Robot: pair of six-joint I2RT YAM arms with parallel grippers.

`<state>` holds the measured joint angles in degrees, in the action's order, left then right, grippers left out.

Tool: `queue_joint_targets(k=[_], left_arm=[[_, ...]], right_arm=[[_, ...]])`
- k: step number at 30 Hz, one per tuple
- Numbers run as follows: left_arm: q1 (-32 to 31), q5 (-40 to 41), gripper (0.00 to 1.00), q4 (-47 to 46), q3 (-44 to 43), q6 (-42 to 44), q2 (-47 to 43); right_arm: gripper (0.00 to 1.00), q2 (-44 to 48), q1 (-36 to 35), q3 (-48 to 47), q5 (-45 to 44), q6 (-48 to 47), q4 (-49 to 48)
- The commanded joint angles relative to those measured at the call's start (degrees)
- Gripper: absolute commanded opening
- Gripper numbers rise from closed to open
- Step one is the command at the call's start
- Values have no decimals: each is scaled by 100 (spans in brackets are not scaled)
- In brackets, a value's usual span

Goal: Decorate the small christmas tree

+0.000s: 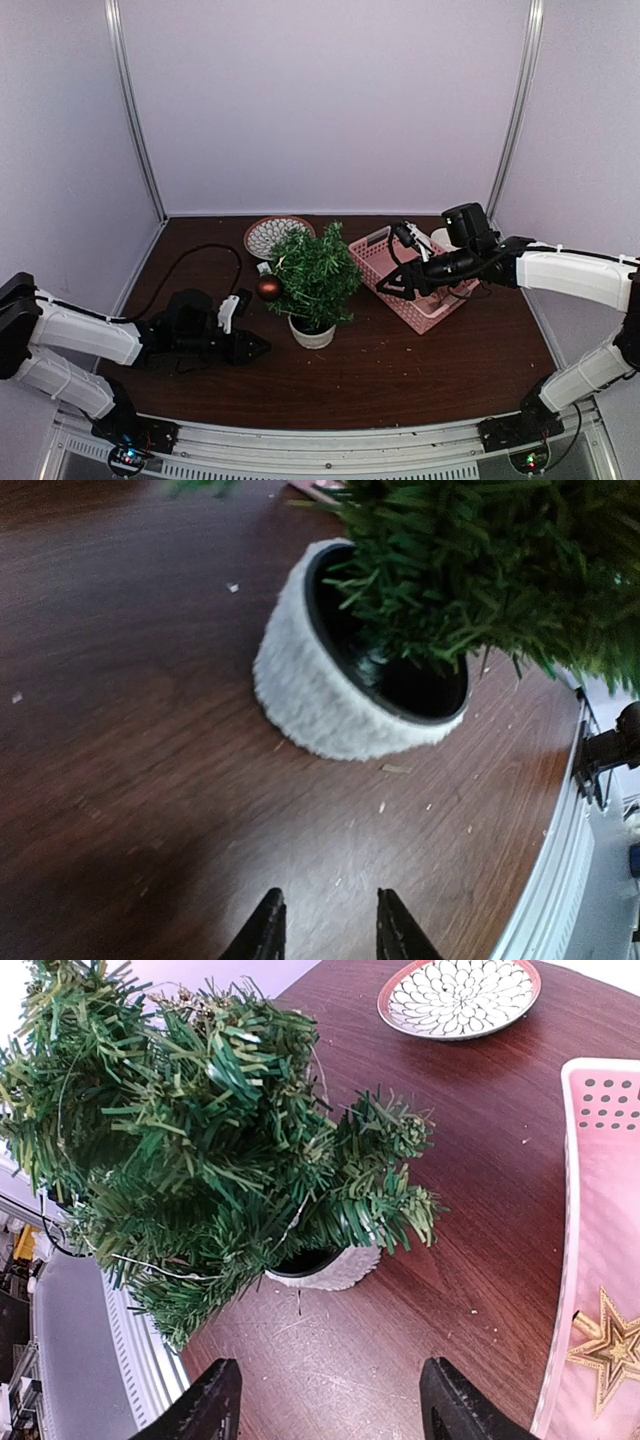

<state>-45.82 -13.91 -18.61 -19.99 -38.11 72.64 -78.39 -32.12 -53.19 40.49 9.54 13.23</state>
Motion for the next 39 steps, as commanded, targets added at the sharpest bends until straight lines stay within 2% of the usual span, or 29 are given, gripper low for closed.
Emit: queue_joint_targets(k=[1, 5, 12, 24, 39], left_arm=[[-148, 197, 31, -2210, 31, -468, 929], [-277, 210, 29, -3305, -58, -728, 1747], [-392, 276, 25, -4187, -282, -1012, 2582], [-385, 331, 24, -4260, -698, -1038, 3124], [-18, 447, 23, -3566, -1415, -893, 3372]], right_arm=[[65, -36, 54, 101, 103, 166, -370], [64, 14, 89, 129, 54, 119, -308], [64, 93, 136, 159, -6, 40, -187], [64, 144, 182, 125, -32, -34, -64], [64, 137, 206, 230, -41, -79, -76]])
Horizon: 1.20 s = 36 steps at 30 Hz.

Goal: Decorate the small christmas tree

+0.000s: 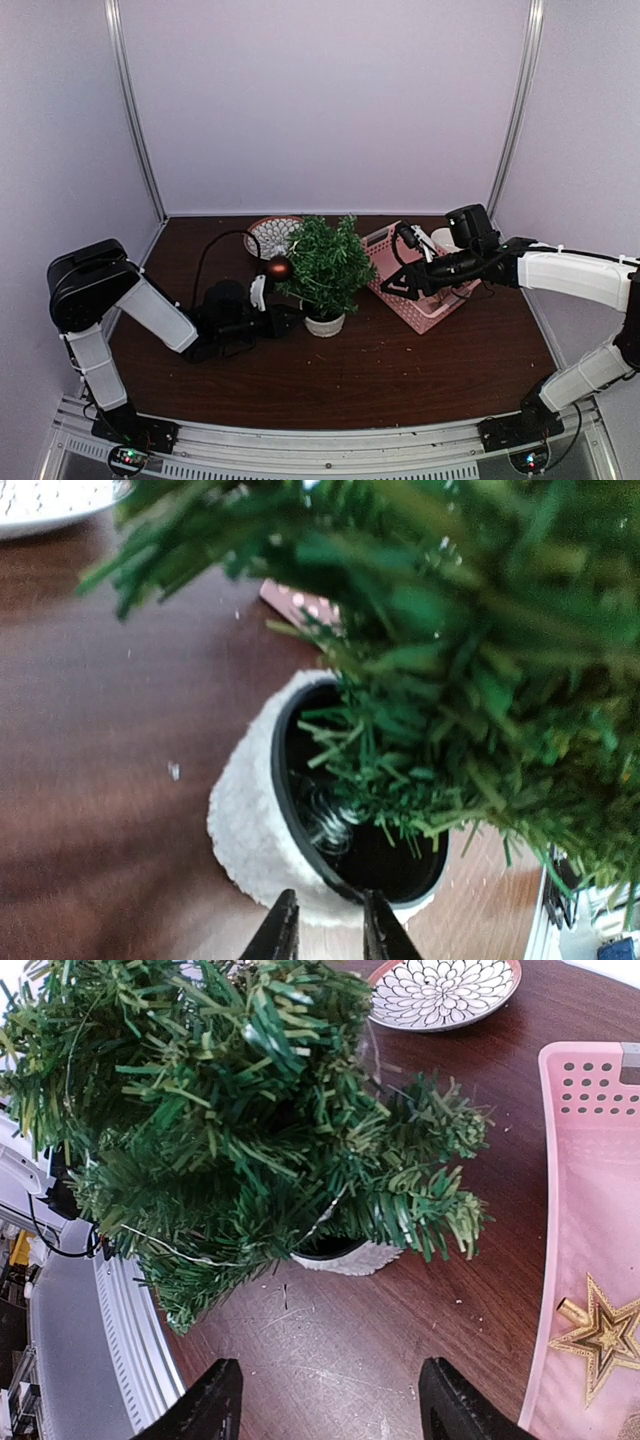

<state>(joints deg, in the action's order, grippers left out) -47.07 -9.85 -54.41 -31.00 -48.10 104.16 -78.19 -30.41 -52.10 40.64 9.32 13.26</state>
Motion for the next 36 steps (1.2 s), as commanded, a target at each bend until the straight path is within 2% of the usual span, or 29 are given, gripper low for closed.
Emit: queue_joint_targets(k=[1, 12, 15, 18, 20, 27, 36], left_arm=[[147, 22, 23, 32, -384, 93, 278], [492, -270, 24, 32, -1017, 99, 805], [649, -365, 25, -7, -999, 94, 761], [753, -379, 27, 132, -928, 203, 482], [782, -331, 27, 363, -880, 355, 240], [885, -65, 27, 911, -482, 607, -684], [989, 100, 28, 1332, -7, 648, -1547]], right_arm=[[64, 120, 36, 152, -56, -42, -109], [64, 261, 35, 446, -26, 82, -327], [60, 332, -49, 791, -151, 274, -867], [58, 541, -259, 1484, -526, 617, -2111], [54, 461, -395, 1698, -739, 699, -2585], [45, 79, -1139, 1811, -1660, 428, -3127], [38, -884, -1451, 1981, -2316, -70, -4291]])
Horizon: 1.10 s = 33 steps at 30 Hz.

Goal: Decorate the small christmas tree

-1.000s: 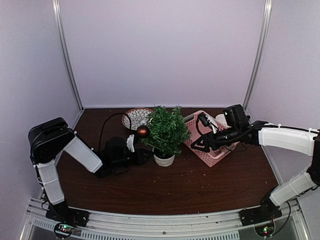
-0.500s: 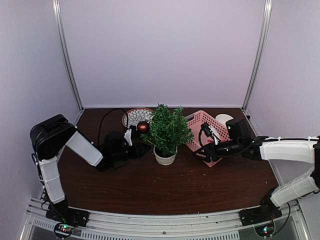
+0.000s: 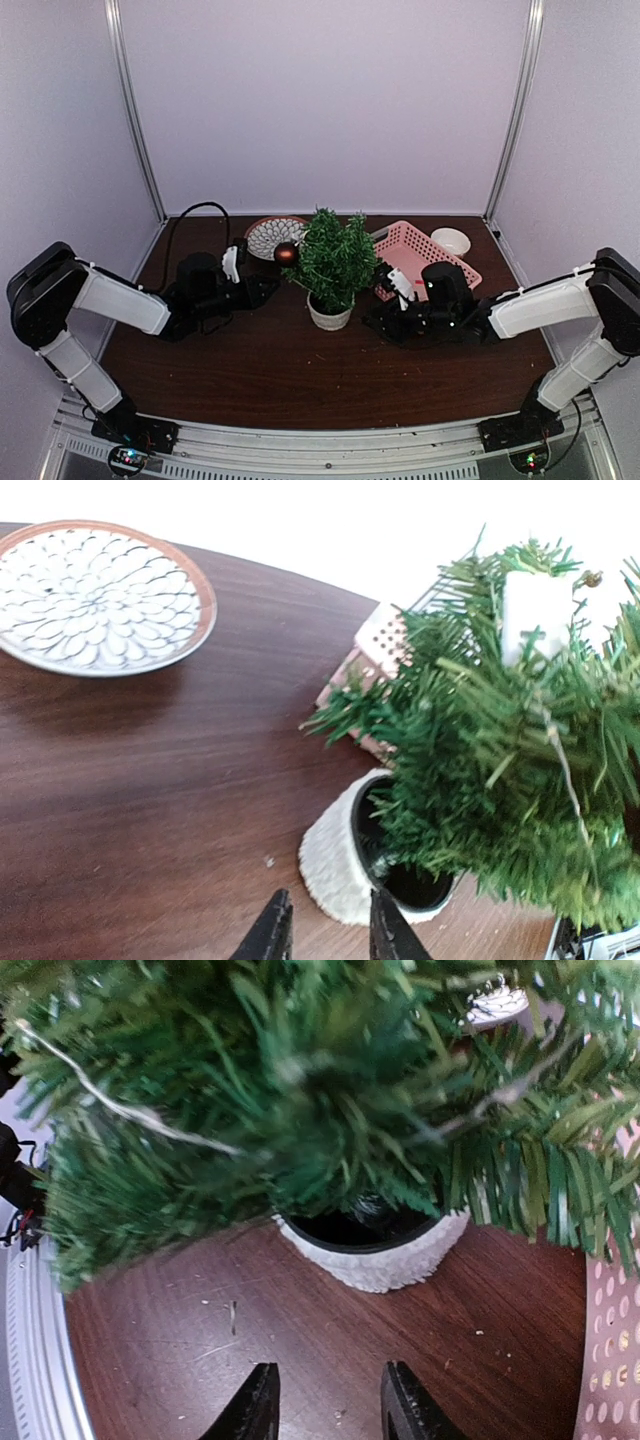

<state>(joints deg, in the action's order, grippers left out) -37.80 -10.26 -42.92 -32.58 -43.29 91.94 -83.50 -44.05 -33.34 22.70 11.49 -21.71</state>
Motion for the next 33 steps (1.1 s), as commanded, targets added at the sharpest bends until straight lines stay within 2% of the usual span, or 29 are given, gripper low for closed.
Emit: queue_joint_targets(k=[1, 10, 15, 21, 28, 33], left_arm=[[62, 167, 28, 254, 169, 207, -405], [89, 389, 28, 453, 342, 301, -836], [106, 426, 28, 502, 417, 318, -951], [137, 399, 28, 500, 492, 303, -944], [141, 391, 28, 459, 518, 281, -930], [143, 404, 28, 557, 498, 333, -973]], right_arm=[[38, -482, -101, 131, -565, -316, -989], [38, -1714, -139, 47, -656, -382, -2365], [43, -2100, -168, -41, -648, -498, -2806], [44, -2420, -269, 340, -824, -508, -3949], [43, -3137, -289, 489, -1320, -99, -5312], [44, -3543, -294, 380, -1398, 27, -5768]])
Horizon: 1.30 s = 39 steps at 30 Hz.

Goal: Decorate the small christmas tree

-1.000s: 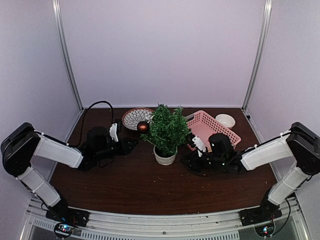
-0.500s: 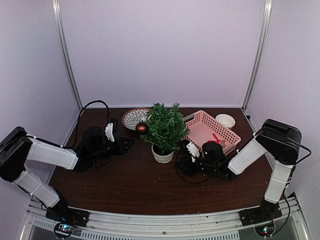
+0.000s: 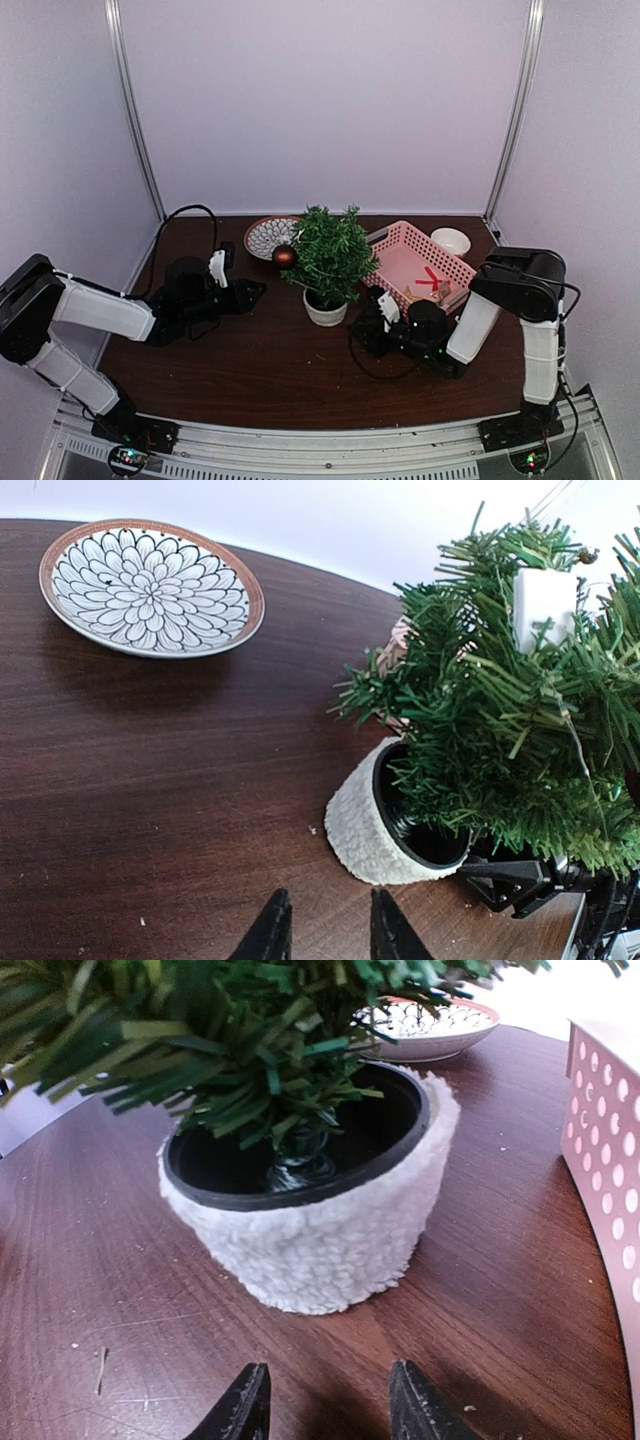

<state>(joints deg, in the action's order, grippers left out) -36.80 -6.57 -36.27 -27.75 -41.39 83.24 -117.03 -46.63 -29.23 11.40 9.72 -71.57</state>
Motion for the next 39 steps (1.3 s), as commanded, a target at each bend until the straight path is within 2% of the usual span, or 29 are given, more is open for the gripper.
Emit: queue_joint_targets(k=[1, 8, 15, 29, 39], left_arm=[[41, 39, 28, -100, 15, 148, -100], [48, 46, 28, -90, 33, 140, -103], [50, 62, 28, -73, 50, 163, -138], [150, 38, 28, -77, 168, 105, -191], [223, 6, 28, -81, 225, 96, -183]], right_arm=[[44, -219, -38, -68, -257, 198, -769], [47, -153, -39, -378, -220, -29, -282], [52, -271, -39, -554, -99, -207, -208], [52, -500, -84, -970, 659, -295, -116], [51, -555, -369, -1223, 662, -477, 79]])
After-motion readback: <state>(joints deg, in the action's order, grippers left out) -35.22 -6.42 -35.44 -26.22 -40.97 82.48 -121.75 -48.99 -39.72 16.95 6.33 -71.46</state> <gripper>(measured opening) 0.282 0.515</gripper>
